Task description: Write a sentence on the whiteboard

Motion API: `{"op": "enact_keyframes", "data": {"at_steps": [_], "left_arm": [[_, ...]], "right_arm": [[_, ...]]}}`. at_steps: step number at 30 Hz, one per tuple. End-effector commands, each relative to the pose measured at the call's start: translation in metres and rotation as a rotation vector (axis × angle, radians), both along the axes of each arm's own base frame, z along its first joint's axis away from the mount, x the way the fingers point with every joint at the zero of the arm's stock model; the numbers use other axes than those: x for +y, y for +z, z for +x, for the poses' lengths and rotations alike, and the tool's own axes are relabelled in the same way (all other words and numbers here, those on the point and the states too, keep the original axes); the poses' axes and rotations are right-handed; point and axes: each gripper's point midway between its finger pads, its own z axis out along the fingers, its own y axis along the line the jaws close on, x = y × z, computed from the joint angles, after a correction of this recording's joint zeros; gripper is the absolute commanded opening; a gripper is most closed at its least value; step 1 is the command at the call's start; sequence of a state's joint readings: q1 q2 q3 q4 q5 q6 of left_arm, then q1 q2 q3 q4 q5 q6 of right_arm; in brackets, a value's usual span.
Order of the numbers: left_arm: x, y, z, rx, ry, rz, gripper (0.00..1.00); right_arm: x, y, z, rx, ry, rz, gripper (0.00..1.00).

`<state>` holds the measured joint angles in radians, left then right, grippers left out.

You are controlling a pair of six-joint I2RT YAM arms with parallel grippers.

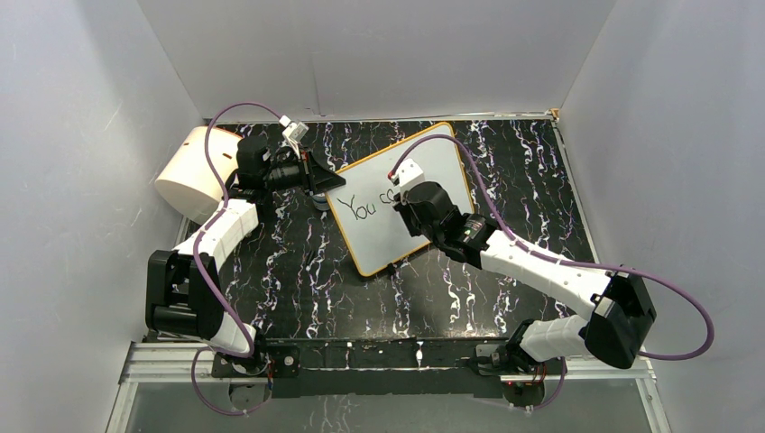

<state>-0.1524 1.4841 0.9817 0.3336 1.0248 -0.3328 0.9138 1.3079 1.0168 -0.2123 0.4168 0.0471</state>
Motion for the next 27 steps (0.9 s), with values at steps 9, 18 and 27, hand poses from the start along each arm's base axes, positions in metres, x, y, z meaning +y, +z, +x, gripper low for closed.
{"op": "enact_keyframes", "data": {"at_steps": [9,18,27], "left_arm": [[-0.013,-0.032,-0.022,0.102,-0.087,0.030,0.00],[-0.013,-0.032,-0.022,0.104,-0.086,0.030,0.00],[-0.013,-0.032,-0.022,0.103,-0.087,0.030,0.00]], "right_arm": [[0.003,0.033,0.021,-0.108,-0.043,0.094,0.00],[0.005,0.044,0.024,-0.135,-0.040,0.119,0.00],[0.004,0.031,0.020,-0.096,-0.028,0.090,0.00]]}}
